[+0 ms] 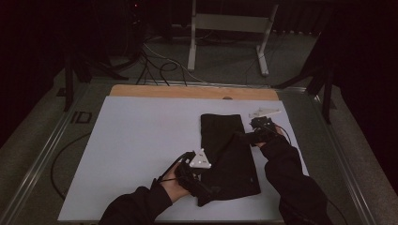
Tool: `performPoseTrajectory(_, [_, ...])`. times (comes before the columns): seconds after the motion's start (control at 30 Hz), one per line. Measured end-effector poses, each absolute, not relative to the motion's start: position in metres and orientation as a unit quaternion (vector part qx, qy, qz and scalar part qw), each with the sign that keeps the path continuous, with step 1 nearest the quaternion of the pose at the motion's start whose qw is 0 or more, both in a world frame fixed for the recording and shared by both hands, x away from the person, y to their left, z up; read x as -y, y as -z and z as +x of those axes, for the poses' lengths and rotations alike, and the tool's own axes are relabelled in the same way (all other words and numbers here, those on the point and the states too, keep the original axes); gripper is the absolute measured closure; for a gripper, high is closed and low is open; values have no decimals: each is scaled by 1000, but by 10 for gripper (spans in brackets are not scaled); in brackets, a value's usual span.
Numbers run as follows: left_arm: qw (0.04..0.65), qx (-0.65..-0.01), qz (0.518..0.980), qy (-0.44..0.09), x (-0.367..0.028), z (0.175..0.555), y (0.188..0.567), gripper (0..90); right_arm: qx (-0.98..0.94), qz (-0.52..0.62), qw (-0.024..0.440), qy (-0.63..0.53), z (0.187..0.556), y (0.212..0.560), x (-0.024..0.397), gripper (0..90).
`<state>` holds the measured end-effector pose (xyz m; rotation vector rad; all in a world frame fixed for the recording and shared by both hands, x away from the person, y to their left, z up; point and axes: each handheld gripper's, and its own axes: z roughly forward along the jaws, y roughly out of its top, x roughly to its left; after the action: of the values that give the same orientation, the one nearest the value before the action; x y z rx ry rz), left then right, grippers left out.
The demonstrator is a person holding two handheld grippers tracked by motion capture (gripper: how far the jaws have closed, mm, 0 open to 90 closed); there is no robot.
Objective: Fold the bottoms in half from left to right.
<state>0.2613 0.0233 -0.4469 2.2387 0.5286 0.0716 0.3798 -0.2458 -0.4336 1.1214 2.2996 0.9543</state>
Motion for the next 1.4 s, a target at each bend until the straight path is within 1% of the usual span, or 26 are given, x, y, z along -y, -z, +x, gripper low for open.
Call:
performPoseTrajectory(0.23, [418,-222,880,-34,-42,257,447,0,-805,411,215,-369,341,422,257,141])
performPoseTrajectory(0.33, [421,-223,879,-35,-46,252,448,0,-801,416,209,-375,322,422,259,141])
performPoseTrajectory(0.4, [418,-221,881,-39,-48,249,449,0,-801,417,209,-375,316,424,259,143])
performPoseTrajectory(0.43, [417,-222,880,-40,-48,248,449,0,-802,415,200,-381,305,426,260,139])
performPoseTrajectory(0.47, [420,-215,881,-33,-50,245,451,0,-802,415,197,-382,300,427,260,140])
performPoseTrajectory(0.63, [415,-211,884,-32,-53,236,459,9,-813,413,171,-372,272,442,258,149])
performPoseTrajectory(0.67, [415,-213,884,-30,-53,235,461,12,-811,415,178,-373,268,445,259,169])
performPoseTrajectory(0.7, [416,-214,883,-29,-54,234,463,22,-810,418,171,-375,264,448,261,194])
performPoseTrajectory(0.73, [415,-213,884,-28,-55,233,464,26,-813,420,157,-372,261,452,262,198])
performPoseTrajectory(0.77, [413,-215,884,-29,-55,231,467,25,-815,423,154,-365,259,457,263,207])
performPoseTrajectory(0.8, [413,-214,885,-27,-55,230,468,26,-817,427,145,-360,256,461,263,243])
performPoseTrajectory(0.87, [414,-216,884,-24,-56,228,472,30,-825,425,127,-350,248,470,264,287])
performPoseTrajectory(0.9, [412,-217,885,-19,-56,227,474,45,-829,424,118,-346,245,474,264,341])
performPoseTrajectory(1.0, [407,-215,888,-17,-56,226,476,64,-834,427,111,-332,240,479,265,351])
performPoseTrajectory(1.03, [394,-211,895,-18,-54,222,484,150,-835,435,107,-319,235,483,268,410])
performPoseTrajectory(1.07, [388,-210,897,-11,-54,222,487,161,-833,440,106,-318,233,484,269,425])
performPoseTrajectory(1.13, [378,-211,902,-7,-53,223,492,191,-833,443,95,-316,230,488,273,484])
performPoseTrajectory(1.17, [374,-209,903,-5,-53,223,494,218,-832,446,83,-319,230,489,275,526])
performPoseTrajectory(1.2, [372,-211,904,-5,-52,224,496,229,-831,447,72,-324,231,490,277,547])
performPoseTrajectory(1.27, [367,-212,906,-1,-51,225,501,281,-829,452,51,-325,234,493,279,640])
performPoseTrajectory(1.3, [365,-214,906,-3,-50,225,502,288,-830,453,44,-323,235,494,278,683])
performPoseTrajectory(1.33, [359,-211,909,-4,-49,225,503,310,-832,451,45,-321,235,494,278,765])
performPoseTrajectory(1.37, [359,-211,909,-4,-49,225,503,349,-832,451,45,-321,235,494,278,765])
performPoseTrajectory(1.4, [359,-211,909,-4,-49,225,503,349,-833,447,50,-320,234,494,278,765])
